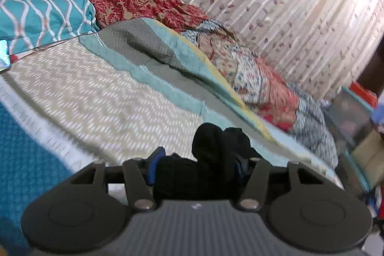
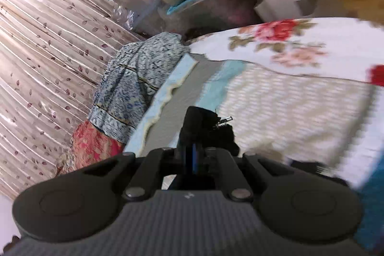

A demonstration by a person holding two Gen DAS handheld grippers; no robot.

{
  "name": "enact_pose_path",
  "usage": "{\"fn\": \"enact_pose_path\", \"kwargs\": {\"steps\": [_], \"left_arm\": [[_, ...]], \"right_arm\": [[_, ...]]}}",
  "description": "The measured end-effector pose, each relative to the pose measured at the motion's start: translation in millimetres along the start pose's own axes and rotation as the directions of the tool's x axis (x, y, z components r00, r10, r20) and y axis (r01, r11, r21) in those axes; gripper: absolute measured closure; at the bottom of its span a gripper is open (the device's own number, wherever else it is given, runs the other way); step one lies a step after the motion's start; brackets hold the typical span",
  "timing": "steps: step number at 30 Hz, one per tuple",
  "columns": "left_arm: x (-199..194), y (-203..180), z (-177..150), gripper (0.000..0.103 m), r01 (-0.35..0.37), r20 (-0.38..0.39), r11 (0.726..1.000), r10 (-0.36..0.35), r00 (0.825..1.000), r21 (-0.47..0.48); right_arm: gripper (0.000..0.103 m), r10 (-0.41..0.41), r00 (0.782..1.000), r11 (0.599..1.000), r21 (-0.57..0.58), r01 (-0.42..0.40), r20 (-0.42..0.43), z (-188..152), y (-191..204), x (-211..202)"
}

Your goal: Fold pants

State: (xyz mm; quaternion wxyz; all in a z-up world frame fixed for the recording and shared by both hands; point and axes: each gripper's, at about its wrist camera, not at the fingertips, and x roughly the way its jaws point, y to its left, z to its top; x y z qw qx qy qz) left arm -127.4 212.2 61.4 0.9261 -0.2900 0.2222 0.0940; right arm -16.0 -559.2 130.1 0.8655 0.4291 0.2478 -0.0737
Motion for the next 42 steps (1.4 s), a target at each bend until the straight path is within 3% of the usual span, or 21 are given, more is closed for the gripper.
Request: {"fn": "enact_pose_path", "kwargs": {"steps": [6, 8, 10, 15, 17, 19, 21, 22, 23, 25, 27, 28, 29, 31, 34, 35, 36, 39, 40, 41, 42], "left_arm": [[-21, 23, -56, 0.048, -0.021, -0.122, 0.999, 0.017, 0.992, -0.028], [-22, 32, -68, 0.041, -0.026, -0.165, 0.998, 0.017, 0.986, -0.052], [-25, 40, -73, 0.036, -0.040, -0.188, 0.998, 0.029, 0.982, -0.053], [-55, 52, -73, 0.029, -0.022, -0.172, 1.000, 0.019, 0.985, -0.019], [-68, 58, -67, 0.024, -0.024, -0.140, 0.999, 0.017, 0.990, -0.047], [-80, 68, -57, 0.018, -0.023, -0.093, 0.993, 0.012, 0.996, -0.120], [-85, 78, -50, 0.013, 0.001, -0.062, 0.980, -0.014, 0.998, -0.198], [-85, 82, -48, 0.011, 0.016, -0.058, 0.971, -0.030, 0.998, -0.237], [-82, 84, -45, 0.010, 0.024, -0.063, 0.965, -0.042, 0.997, -0.260], [-71, 87, -37, 0.006, 0.017, -0.084, 0.964, -0.041, 0.996, -0.265], [-51, 86, -20, 0.006, -0.007, -0.104, 0.975, -0.017, 0.994, -0.223], [-40, 84, -11, 0.002, -0.004, -0.112, 0.980, -0.018, 0.994, -0.199], [-26, 82, -2, 0.000, 0.015, -0.121, 0.986, -0.036, 0.992, -0.169], [4, 76, 11, 0.000, 0.037, -0.165, 0.992, -0.057, 0.985, -0.121], [57, 60, 16, 0.000, 0.079, -0.313, 0.996, -0.088, 0.945, -0.043], [72, 55, 13, 0.000, 0.085, -0.360, 0.996, -0.079, 0.930, 0.001], [85, 49, 8, 0.000, 0.076, -0.394, 0.996, -0.051, 0.918, 0.048], [109, 40, -7, 0.000, 0.057, -0.462, 0.992, 0.000, 0.887, 0.109], [108, 37, -11, 0.003, 0.074, -0.454, 0.991, -0.016, 0.891, 0.110], [105, 31, -14, 0.028, 0.098, -0.433, 0.988, -0.036, 0.901, 0.121], [101, 25, -16, 0.047, 0.123, -0.419, 0.981, -0.051, 0.907, 0.148]], "right_arm": [[0.095, -0.102, 0.993, 0.987, 0.118, 0.109, -0.065, -34, -94, -23], [0.085, -0.144, 0.985, 0.971, 0.178, 0.159, -0.094, -48, -118, -18], [0.034, -0.179, 0.980, 0.949, 0.250, 0.194, -0.085, -55, -137, -15], [0.035, -0.212, 0.977, 0.934, 0.289, 0.212, -0.031, -55, -139, -14], [0.034, -0.245, 0.967, 0.943, 0.248, 0.223, 0.063, -46, -129, -20], [0.034, -0.282, 0.950, 0.949, 0.186, 0.256, 0.134, -40, -118, -26], [0.035, -0.363, 0.913, 0.930, 0.135, 0.342, 0.187, -42, -106, -33], [0.035, -0.360, 0.898, 0.933, 0.076, 0.353, 0.254, -47, -93, -40], [0.037, -0.316, 0.902, 0.943, -0.007, 0.333, 0.295, -51, -81, -44], [0.040, -0.150, 0.955, 0.961, -0.188, 0.202, 0.256, -62, -47, -41], [0.040, 0.051, 0.998, 0.943, -0.330, -0.033, 0.048, -81, -6, -26], [0.040, 0.144, 0.985, 0.909, -0.382, -0.169, -0.093, -96, 18, -17], [0.040, 0.219, 0.947, 0.853, -0.426, -0.302, -0.234, -117, 44, -10], [0.039, 0.281, 0.842, 0.706, -0.495, -0.507, -0.461, -170, 89, -2], [0.033, 0.254, 0.681, 0.491, -0.515, -0.703, -0.687, -257, 136, 4], [0.033, 0.220, 0.621, 0.423, -0.500, -0.755, -0.752, -288, 147, 6], [0.033, 0.188, 0.576, 0.361, -0.490, -0.794, -0.795, -315, 155, 7], [0.033, 0.104, 0.510, 0.194, -0.485, -0.853, -0.854, -381, 171, 2], [0.033, 0.082, 0.489, 0.160, -0.473, -0.867, -0.869, -397, 174, 3], [0.033, 0.065, 0.470, 0.133, -0.459, -0.878, -0.880, -408, 177, 4], [0.034, 0.052, 0.465, 0.112, -0.458, -0.882, -0.884, -418, 180, 4]]}}
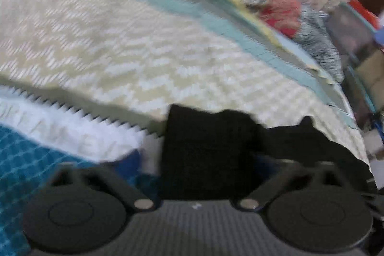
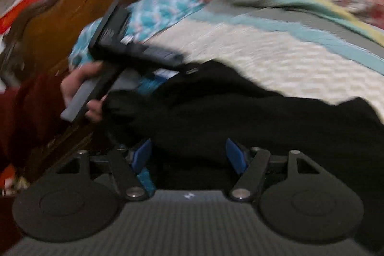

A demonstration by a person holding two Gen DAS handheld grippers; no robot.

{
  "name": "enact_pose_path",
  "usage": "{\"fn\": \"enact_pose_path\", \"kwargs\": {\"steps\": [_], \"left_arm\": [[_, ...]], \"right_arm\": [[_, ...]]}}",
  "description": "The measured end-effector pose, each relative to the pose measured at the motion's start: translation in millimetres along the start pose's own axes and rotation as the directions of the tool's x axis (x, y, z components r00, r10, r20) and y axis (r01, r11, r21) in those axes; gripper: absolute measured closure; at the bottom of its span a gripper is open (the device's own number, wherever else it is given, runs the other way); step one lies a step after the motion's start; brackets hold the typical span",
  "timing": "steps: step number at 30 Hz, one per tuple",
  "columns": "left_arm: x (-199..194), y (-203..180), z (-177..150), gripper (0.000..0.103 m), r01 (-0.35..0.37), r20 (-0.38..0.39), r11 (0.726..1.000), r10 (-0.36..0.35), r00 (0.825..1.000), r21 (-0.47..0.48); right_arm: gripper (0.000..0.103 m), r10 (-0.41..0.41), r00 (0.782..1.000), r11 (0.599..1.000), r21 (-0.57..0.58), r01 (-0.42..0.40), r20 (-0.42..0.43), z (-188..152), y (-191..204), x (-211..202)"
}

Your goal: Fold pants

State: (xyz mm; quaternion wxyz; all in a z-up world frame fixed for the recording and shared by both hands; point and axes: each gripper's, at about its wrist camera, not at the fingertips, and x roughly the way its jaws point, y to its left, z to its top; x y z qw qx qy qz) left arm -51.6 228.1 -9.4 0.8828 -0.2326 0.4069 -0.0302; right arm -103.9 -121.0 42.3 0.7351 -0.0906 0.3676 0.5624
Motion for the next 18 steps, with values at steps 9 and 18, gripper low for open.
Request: {"fn": "enact_pose_path", "kwargs": {"steps": [9, 18], "left_arm": [[-83, 21, 48, 0.090, 0.134, 0.316, 0.976, -0.074, 0.946, -0.172], [-34, 43, 19, 0.047, -0.083, 0.124, 0.974, 0.111, 0.986, -0.211]], "right_arm": [[0.088, -0.015, 1.000, 0.987, -0.161, 0.017, 0.016, 20, 23, 21], [0.057, -0.027, 0.991, 0.990, -0.138, 0.008, -0.131, 13, 25, 89]]}}
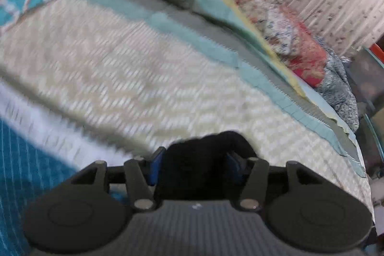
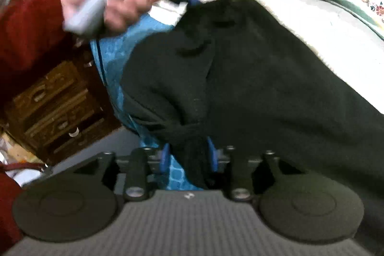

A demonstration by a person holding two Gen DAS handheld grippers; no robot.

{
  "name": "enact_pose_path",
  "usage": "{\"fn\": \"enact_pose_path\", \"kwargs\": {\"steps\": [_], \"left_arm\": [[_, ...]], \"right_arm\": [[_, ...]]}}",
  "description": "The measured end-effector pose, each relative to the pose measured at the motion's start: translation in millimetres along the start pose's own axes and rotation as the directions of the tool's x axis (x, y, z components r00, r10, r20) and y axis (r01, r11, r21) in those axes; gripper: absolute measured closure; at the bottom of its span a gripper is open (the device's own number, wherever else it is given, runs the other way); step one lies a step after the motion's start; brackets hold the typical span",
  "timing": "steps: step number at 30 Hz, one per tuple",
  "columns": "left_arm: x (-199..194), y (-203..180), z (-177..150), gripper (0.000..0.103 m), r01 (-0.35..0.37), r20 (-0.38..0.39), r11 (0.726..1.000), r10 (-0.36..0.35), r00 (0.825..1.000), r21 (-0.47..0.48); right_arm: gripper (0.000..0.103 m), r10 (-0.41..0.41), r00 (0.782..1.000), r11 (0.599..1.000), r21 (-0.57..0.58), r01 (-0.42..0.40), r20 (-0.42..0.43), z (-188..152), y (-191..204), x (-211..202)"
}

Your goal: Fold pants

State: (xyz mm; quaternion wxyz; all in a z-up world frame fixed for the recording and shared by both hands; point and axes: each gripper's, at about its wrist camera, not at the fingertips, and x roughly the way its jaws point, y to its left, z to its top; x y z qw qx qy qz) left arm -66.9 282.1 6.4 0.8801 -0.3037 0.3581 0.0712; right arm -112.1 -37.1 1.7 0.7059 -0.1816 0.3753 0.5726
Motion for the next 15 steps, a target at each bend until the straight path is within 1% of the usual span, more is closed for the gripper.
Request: {"fn": "enact_pose_path", "kwargs": {"steps": [1, 2, 3, 5, 7, 9, 11, 13, 15], "left_arm": [[-4, 8, -4, 0.039, 0.009, 0.001, 1.000, -0.009, 1.000, -0.028], [-10, 15, -7, 0.031, 0.015, 0.006, 0.998, -0.015, 1.000, -0.060], [-17, 19, -10, 0.027, 0.020, 0.020, 0.996, -0.018, 1.000, -0.083], [-33, 30, -16, 0.014, 0.028, 0.073, 0.993, -0.020, 0.997, -0.117], [-50, 41, -20, 0.006, 0.038, 0.111, 0.988, -0.022, 0.994, -0.149], [-65, 52, -30, 0.005, 0.052, 0.148, 0.977, -0.022, 0.989, -0.205], [-71, 56, -37, 0.006, 0.088, 0.171, 0.967, -0.047, 0.984, -0.241], [-79, 53, -48, 0.007, 0.122, 0.184, 0.962, -0.077, 0.980, -0.244], [-86, 41, -62, 0.008, 0.137, 0.188, 0.967, -0.097, 0.977, -0.215]], "right_arm": [[0.052, 0.013, 1.000, 1.000, 0.008, -0.013, 0.008, 4, 0, -1], [0.051, 0.015, 1.000, 1.000, 0.013, -0.016, 0.020, 8, 0, -3], [0.051, 0.010, 0.999, 1.000, 0.015, -0.010, 0.031, 9, 1, -7], [0.051, -0.003, 0.998, 1.000, 0.030, 0.001, 0.065, 13, -3, -13], [0.050, -0.016, 0.995, 0.997, 0.081, 0.007, 0.103, 15, -9, -20], [0.050, -0.049, 0.990, 0.987, 0.160, 0.027, 0.135, 13, -20, -27], [0.050, -0.098, 0.982, 0.968, 0.245, 0.056, 0.162, 8, -38, -38], [0.050, -0.123, 0.975, 0.943, 0.329, 0.057, 0.184, 2, -50, -42], [0.051, -0.135, 0.972, 0.916, 0.399, 0.048, 0.193, -3, -57, -44]]}}
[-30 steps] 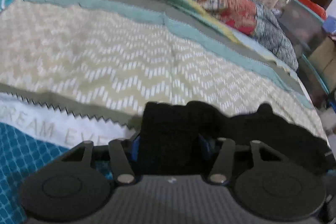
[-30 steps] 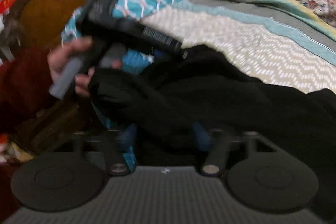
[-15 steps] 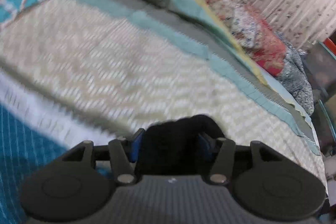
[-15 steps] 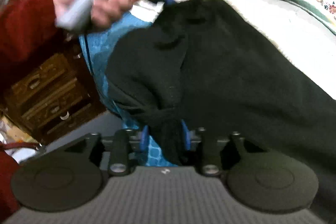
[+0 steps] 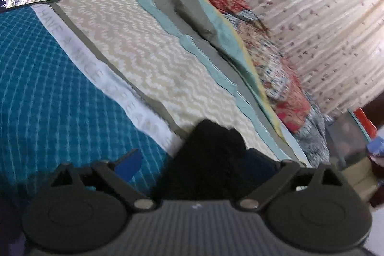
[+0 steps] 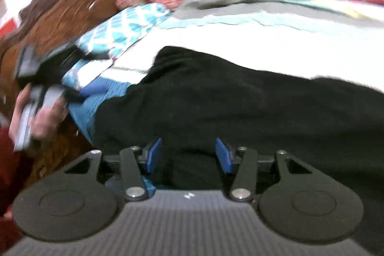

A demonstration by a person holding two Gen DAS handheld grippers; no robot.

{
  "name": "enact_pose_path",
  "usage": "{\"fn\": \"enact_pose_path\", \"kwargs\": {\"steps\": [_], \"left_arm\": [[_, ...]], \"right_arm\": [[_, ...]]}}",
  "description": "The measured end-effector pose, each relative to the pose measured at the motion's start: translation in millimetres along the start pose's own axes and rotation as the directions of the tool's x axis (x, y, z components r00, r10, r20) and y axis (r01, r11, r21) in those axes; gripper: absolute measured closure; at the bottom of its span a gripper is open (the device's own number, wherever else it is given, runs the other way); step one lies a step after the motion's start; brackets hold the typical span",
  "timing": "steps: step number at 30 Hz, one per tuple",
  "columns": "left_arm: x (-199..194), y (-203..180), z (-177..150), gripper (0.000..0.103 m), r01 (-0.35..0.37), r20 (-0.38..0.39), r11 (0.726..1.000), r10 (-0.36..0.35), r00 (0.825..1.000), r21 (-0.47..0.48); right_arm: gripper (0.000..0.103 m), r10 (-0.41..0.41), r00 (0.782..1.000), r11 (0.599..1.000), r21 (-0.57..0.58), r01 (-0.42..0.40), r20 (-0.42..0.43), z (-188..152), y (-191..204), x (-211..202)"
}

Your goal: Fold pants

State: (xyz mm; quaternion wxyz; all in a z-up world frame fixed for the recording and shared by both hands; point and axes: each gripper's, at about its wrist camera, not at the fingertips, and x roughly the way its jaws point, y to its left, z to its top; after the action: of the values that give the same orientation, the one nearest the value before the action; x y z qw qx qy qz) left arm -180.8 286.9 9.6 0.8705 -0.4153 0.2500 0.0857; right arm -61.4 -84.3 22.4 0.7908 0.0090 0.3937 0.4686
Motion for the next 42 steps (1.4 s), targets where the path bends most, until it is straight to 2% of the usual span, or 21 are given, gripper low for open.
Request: {"fn": "enact_pose_path", "kwargs": {"steps": [4, 7, 10, 12, 13, 14, 17, 18, 19, 22, 23, 25, 28, 32, 35, 36, 37, 38, 39, 40, 42], "left_arm": [[-4, -31, -27, 0.009, 0.020, -0.017, 0.994, -0.018, 1.000, 0.111], [2, -55, -46, 0.010, 0.016, -0.038, 0.970, -0.007, 0.999, 0.242], [23, -69, -61, 0.010, -0.090, -0.050, 0.916, 0.119, 0.992, 0.390], [46, -68, -68, 0.014, -0.187, -0.099, 0.865, 0.261, 0.960, 0.466], [50, -68, -69, 0.015, -0.207, -0.106, 0.845, 0.295, 0.950, 0.493], [49, -74, -67, 0.015, -0.197, -0.100, 0.832, 0.288, 0.952, 0.519], [30, -92, -48, 0.010, -0.067, -0.094, 0.851, 0.135, 0.986, 0.521], [27, -103, -39, 0.009, -0.044, -0.066, 0.841, 0.094, 0.993, 0.539], [28, -115, -33, 0.005, -0.042, -0.038, 0.818, 0.077, 0.996, 0.573], [53, -148, -23, 0.002, -0.065, 0.009, 0.707, 0.083, 0.997, 0.704], [69, -157, -21, 0.000, -0.039, -0.019, 0.663, 0.080, 0.997, 0.748], [99, -169, -23, 0.000, 0.013, -0.086, 0.599, 0.094, 0.992, 0.801], [148, -174, -32, 0.000, 0.024, -0.136, 0.507, 0.185, 0.973, 0.862], [181, -168, -42, 0.000, 0.063, -0.207, 0.467, 0.263, 0.942, 0.882], [192, -161, -52, 0.001, 0.064, -0.217, 0.426, 0.321, 0.922, 0.903], [190, -161, -55, 0.005, 0.066, -0.211, 0.409, 0.320, 0.924, 0.910], [189, -161, -58, 0.019, 0.071, -0.206, 0.391, 0.314, 0.927, 0.918], [186, -161, -62, 0.028, 0.084, -0.212, 0.381, 0.306, 0.928, 0.921], [183, -161, -62, 0.043, 0.096, -0.221, 0.384, 0.297, 0.929, 0.918], [182, -161, -64, 0.056, 0.102, -0.225, 0.388, 0.287, 0.931, 0.916], [176, -162, -66, 0.065, 0.093, -0.210, 0.388, 0.270, 0.940, 0.917]], "right_arm": [[0.053, -0.029, 0.999, 0.994, 0.105, 0.028, 0.013, 2, -13, 4], [0.055, -0.048, 0.999, 0.989, 0.139, 0.047, 0.000, 4, -14, 14], [0.055, -0.092, 0.995, 0.983, 0.153, 0.097, -0.043, 6, -15, 26], [0.057, -0.119, 0.987, 0.978, 0.160, 0.136, -0.109, 8, -22, 38], [0.057, -0.115, 0.987, 0.976, 0.173, 0.134, -0.114, 8, -25, 33], [0.057, -0.102, 0.989, 0.974, 0.193, 0.120, -0.104, 12, -28, 29], [0.057, -0.108, 0.994, 0.968, 0.227, 0.105, 0.004, 30, -43, -2], [0.057, -0.123, 0.991, 0.963, 0.246, 0.108, 0.045, 40, -53, -14], [0.057, -0.142, 0.987, 0.957, 0.266, 0.118, 0.073, 51, -66, -25], [0.054, -0.214, 0.974, 0.933, 0.313, 0.179, 0.078, 90, -108, -35], [0.054, -0.213, 0.976, 0.933, 0.309, 0.185, 0.056, 101, -120, -31], [0.054, -0.248, 0.969, 0.925, 0.298, 0.237, -0.001, 120, -138, -11], [0.054, -0.249, 0.966, 0.942, 0.214, 0.258, -0.072, 137, -149, 26], [0.051, -0.201, 0.968, 0.950, 0.212, 0.231, -0.153, 142, -155, 66], [0.050, -0.187, 0.954, 0.949, 0.206, 0.237, -0.235, 136, -156, 80], [0.051, -0.181, 0.953, 0.953, 0.196, 0.231, -0.243, 134, -153, 82], [0.063, -0.178, 0.954, 0.959, 0.173, 0.223, -0.243, 132, -149, 82], [0.075, -0.171, 0.954, 0.966, 0.151, 0.212, -0.246, 131, -144, 81], [0.088, -0.155, 0.954, 0.970, 0.143, 0.196, -0.255, 130, -139, 80], [0.091, -0.149, 0.956, 0.972, 0.139, 0.189, -0.254, 127, -138, 78], [0.093, -0.163, 0.960, 0.975, 0.113, 0.192, -0.226, 123, -129, 73]]}}
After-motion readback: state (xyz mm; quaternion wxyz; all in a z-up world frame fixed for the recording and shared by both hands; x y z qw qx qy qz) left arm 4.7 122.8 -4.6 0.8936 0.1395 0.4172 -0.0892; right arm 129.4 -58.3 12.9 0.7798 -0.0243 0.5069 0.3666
